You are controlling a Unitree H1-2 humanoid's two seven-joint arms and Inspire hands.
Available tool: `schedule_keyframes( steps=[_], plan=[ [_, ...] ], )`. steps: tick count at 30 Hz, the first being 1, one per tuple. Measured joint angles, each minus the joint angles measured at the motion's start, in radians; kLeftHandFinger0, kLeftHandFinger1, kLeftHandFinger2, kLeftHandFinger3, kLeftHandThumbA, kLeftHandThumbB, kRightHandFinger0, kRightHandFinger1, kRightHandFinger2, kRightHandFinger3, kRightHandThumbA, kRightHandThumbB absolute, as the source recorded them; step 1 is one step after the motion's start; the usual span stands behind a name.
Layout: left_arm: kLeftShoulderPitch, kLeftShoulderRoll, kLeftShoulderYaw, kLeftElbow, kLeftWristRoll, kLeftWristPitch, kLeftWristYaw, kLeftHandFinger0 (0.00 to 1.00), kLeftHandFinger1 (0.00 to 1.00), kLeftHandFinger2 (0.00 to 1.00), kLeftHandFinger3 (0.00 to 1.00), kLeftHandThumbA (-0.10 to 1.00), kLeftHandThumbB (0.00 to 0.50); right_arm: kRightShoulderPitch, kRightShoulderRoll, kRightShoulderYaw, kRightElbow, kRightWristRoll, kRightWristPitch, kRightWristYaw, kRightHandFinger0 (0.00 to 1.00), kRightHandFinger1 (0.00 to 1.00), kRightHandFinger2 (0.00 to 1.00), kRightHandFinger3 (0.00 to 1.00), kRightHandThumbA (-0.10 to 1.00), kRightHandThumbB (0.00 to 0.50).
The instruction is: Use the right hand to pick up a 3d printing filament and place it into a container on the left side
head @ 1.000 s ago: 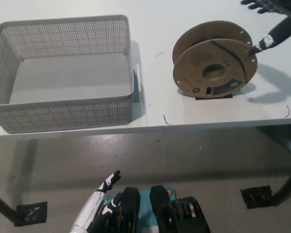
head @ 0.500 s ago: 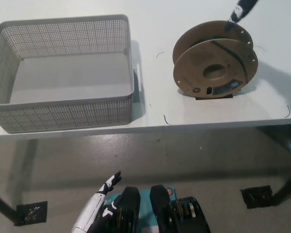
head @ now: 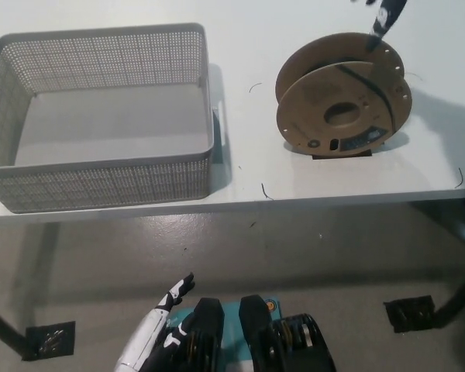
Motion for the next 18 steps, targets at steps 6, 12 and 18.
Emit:
schedule_keyframes(
  steps=[6,12,18],
  plan=[
    [0.0,0.0,-0.003,0.0,0.003,-0.001,0.0,1.0,1.0,1.0,1.0,1.0,0.22,0.019,0.035,-0.056,0.033,-0.017,-0.012,-0.04,1.0,1.0,1.0,1.0,1.0,0.338],
    [0.0,0.0,-0.006,-0.001,0.005,0.0,-0.002,1.0,1.0,1.0,1.0,1.0,0.242,0.063,0.075,-0.055,0.069,-0.049,-0.058,-0.067,1.0,1.0,1.0,1.0,1.0,0.33],
    [-0.002,0.001,-0.009,-0.001,0.007,0.0,-0.004,1.0,1.0,1.0,1.0,1.0,0.238,0.079,0.114,-0.048,0.083,-0.094,-0.077,-0.124,1.0,1.0,1.0,1.0,1.0,0.449]
  ],
)
